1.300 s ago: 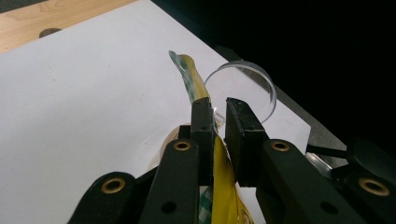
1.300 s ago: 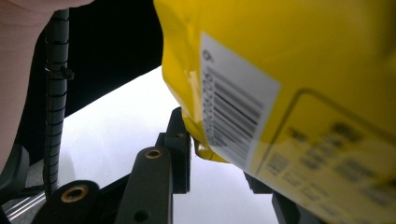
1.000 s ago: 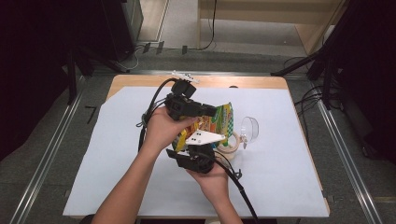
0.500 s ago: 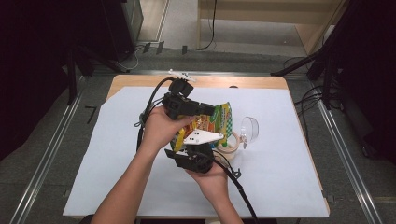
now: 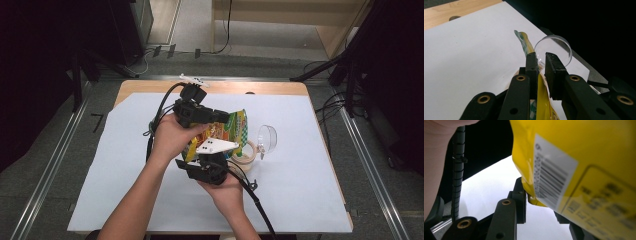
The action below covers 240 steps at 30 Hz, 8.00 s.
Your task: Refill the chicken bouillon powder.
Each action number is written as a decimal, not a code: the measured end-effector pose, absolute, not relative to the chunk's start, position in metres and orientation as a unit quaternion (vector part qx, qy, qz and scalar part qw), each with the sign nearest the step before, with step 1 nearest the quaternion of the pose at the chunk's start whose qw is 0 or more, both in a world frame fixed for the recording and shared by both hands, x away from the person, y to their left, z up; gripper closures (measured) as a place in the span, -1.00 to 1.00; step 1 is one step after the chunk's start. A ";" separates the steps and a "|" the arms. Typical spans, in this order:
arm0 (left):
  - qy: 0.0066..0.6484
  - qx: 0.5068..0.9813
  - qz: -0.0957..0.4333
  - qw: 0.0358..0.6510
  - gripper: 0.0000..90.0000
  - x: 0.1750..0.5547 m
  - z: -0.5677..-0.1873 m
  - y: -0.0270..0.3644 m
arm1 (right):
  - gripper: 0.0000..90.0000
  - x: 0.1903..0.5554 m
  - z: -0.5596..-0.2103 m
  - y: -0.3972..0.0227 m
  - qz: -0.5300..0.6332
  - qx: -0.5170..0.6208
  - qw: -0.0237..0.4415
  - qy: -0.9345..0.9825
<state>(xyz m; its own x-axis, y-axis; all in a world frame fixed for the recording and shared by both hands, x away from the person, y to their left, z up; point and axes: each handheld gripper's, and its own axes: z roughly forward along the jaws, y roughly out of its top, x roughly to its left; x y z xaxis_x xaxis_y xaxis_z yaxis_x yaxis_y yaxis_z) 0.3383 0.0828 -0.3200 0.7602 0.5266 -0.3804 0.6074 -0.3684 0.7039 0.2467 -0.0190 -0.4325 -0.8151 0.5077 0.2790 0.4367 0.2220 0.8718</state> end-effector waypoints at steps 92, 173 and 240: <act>0.359 0.816 -0.050 0.450 0.80 0.357 -0.321 0.080 | 0.52 0.261 -0.428 -0.025 0.542 0.307 0.023 0.782; 0.369 0.808 -0.077 0.453 0.79 0.367 -0.323 0.074 | 0.52 0.264 -0.423 -0.033 0.525 0.308 0.034 0.792; 0.358 0.824 -0.078 0.432 0.78 0.367 -0.324 0.063 | 0.53 0.258 -0.429 -0.035 0.540 0.320 0.044 0.777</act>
